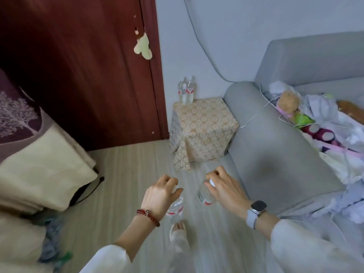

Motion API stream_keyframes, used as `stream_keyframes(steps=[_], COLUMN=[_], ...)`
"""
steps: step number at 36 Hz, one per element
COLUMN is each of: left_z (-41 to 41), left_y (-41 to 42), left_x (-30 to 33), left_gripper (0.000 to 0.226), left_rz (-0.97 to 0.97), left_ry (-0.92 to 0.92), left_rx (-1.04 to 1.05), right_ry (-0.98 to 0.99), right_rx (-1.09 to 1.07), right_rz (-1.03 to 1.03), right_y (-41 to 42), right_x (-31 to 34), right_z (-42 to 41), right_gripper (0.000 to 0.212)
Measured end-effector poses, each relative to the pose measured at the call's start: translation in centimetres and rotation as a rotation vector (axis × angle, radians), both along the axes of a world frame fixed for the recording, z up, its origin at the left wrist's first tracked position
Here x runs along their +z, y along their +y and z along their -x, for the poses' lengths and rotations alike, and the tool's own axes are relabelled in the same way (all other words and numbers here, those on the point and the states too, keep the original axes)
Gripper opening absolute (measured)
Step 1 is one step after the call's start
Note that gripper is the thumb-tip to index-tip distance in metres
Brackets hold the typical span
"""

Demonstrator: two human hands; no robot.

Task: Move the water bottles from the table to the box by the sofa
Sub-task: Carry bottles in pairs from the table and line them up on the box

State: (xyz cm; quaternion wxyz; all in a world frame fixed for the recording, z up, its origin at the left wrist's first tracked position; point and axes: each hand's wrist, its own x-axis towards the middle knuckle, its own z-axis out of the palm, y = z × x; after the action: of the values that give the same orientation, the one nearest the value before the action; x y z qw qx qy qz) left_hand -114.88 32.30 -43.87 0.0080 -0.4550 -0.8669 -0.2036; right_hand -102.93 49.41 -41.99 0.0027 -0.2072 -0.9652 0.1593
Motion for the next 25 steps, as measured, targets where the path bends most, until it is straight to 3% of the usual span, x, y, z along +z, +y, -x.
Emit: stream_keyframes(steps=[5, 16, 25], left_z=[8.3, 22.5, 30.6], left_y=[6.6, 21.6, 36.8], left_x=[-1.2, -1.1, -5.5], left_gripper=[0.021, 0.015, 0.021], left_rz=[0.093, 0.045, 0.005], left_ry=[-0.174, -0.204, -0.332], left_rx=[0.01, 0.015, 0.218], right_ry=[-0.074, 0.026, 0.11], right_rx=[-0.056, -0.19, -0.174], right_rz=[0.071, 0.142, 0.225], right_y=[6.2, 20.2, 35.2], right_x=[0.3, -0.3, -5.4], right_z=[8.1, 21.1, 31.0], right_gripper=[0.022, 0.022, 0.021])
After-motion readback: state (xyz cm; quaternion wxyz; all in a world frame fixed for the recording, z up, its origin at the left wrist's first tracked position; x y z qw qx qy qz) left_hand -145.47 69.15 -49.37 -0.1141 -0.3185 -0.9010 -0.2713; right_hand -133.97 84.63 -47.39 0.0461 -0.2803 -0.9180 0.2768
